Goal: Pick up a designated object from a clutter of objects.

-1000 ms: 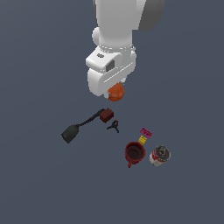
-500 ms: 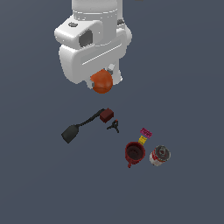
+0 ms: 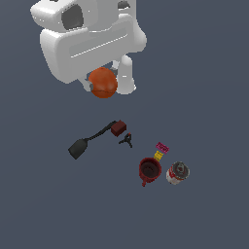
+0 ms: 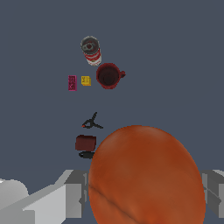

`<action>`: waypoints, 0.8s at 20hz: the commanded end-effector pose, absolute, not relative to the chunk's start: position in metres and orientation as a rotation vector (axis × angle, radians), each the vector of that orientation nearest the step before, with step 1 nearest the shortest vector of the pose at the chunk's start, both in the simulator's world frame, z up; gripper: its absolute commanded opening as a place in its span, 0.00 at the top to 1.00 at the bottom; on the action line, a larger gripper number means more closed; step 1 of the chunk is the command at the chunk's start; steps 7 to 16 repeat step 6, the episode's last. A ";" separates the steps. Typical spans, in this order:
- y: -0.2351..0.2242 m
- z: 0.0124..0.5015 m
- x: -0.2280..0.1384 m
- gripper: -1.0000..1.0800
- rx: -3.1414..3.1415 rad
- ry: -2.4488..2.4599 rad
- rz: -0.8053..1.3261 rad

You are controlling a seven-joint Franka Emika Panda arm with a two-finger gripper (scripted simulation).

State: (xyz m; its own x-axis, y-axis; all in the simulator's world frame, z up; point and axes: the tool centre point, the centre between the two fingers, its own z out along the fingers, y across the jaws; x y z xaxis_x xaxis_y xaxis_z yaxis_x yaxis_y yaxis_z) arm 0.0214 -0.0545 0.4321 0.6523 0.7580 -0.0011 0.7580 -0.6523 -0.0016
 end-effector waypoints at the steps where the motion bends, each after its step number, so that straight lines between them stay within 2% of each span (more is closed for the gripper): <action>1: -0.057 0.438 0.024 1.00 -2.855 -1.311 0.000; 16: -0.058 0.440 0.026 1.00 -2.855 -1.311 0.000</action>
